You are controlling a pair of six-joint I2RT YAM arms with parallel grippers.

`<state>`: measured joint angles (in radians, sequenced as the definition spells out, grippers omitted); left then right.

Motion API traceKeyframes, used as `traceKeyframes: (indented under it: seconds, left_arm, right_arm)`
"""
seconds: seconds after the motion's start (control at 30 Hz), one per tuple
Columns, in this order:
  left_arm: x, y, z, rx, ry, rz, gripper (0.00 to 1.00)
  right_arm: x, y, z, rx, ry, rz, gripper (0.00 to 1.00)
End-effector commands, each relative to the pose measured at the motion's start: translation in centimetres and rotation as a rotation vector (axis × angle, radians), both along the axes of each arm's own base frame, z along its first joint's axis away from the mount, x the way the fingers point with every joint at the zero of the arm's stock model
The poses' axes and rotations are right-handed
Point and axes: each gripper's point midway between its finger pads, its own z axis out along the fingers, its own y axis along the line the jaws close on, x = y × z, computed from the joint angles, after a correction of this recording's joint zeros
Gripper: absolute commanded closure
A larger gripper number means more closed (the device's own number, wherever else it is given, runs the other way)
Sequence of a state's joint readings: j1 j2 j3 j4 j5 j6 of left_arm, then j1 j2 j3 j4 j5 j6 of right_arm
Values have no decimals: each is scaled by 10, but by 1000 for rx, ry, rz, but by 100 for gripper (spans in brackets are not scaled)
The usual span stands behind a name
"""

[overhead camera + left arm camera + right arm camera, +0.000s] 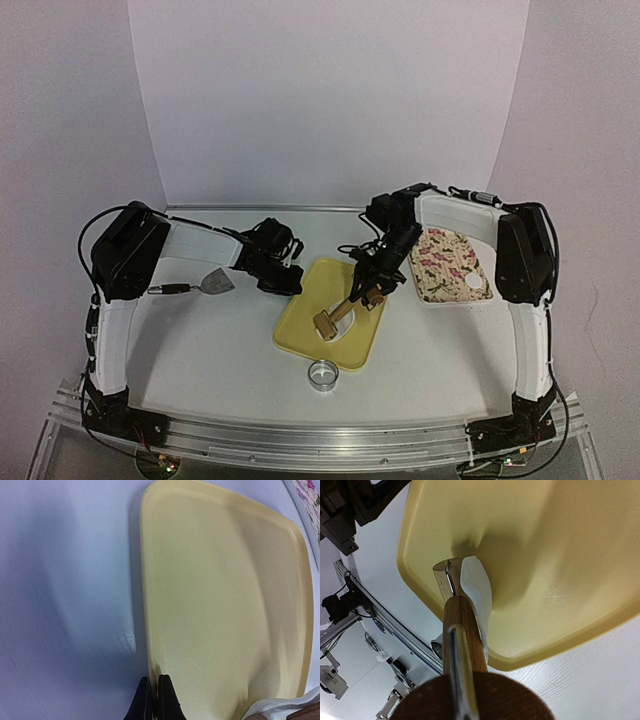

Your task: Roll out the dumpling wrappers from the dough

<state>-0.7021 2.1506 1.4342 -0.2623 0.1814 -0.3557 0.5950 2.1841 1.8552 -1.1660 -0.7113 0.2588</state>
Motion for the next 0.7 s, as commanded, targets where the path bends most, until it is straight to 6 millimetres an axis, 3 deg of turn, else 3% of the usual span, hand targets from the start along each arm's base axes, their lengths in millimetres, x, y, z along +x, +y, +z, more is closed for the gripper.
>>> traceKeyframes:
  seconds: [0.0,0.53,0.67]
  left_arm:
    - [-18,19,-51,125,99,-5,100]
    - [-17,18,-54,130,107,-4,100]
    - [-17,25,-57,146,115,14,100]
  right_arm:
    - [-22,-39,-65,-291,75,33,100]
    - [-27,-34,-86,-332,88,39,100]
    - [-25,-54,-91,-434,61,28,100]
